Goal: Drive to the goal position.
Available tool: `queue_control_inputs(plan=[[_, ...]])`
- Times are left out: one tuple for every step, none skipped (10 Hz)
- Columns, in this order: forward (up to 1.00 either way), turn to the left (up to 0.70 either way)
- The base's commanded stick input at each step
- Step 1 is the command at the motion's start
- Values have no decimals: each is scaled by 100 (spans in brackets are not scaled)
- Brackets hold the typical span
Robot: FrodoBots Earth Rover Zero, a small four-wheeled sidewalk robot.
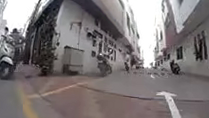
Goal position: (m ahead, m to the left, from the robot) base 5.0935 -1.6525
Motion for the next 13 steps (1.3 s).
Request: queue_control_inputs(plan=[[100,-40],[100,-40],[100,-40],[100,-40],[100,-40],[100,-40],[100,-40],[100,-40],[100,-37],[100,-20],[100,-3],[100,0],[100,0]])
